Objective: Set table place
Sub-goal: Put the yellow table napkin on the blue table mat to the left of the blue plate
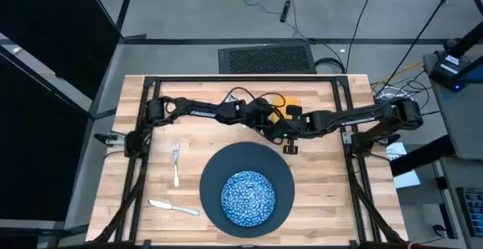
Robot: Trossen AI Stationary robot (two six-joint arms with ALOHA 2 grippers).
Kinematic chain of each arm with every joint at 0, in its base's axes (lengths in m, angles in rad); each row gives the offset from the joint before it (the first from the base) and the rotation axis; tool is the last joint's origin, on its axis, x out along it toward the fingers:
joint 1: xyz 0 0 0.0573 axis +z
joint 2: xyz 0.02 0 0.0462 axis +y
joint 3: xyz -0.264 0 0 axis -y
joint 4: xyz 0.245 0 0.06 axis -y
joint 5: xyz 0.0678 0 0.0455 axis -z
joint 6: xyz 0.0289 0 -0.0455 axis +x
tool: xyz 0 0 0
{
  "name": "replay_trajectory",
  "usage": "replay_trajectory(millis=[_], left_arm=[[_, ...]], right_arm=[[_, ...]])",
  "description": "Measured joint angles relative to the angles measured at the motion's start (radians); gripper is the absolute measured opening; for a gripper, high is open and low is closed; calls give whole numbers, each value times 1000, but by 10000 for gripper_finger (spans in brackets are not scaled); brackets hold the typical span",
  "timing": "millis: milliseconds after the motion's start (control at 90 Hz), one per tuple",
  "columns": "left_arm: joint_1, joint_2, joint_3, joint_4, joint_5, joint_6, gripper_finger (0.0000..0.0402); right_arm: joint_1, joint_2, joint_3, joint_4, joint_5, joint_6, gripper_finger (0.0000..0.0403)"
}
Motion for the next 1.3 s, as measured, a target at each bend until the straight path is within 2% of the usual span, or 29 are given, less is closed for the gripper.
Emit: replay_trajectory(millis=[189, 444, 711, 944, 1167, 1300], left_arm=[[-24, -145, 4, -191, 8, 78, 0], [-90, -278, 1, -483, -128, 86, 0], [-225, -275, -1, -674, -313, 16, 0], [-377, -299, -3, -876, -457, -159, 0], [-520, -306, -55, -905, -483, -357, 0], [-598, -309, -63, -1027, -502, -450, 0]], right_arm=[[15, -6, -9, 3, -58, 57, 0], [104, 69, 3, 201, -93, 63, 0], [201, 249, 153, 309, -128, 51, 0], [268, 416, 298, 322, -124, 14, 0], [312, 507, 382, 390, -153, -13, 0], [320, 543, 432, 432, -174, -48, 0]])
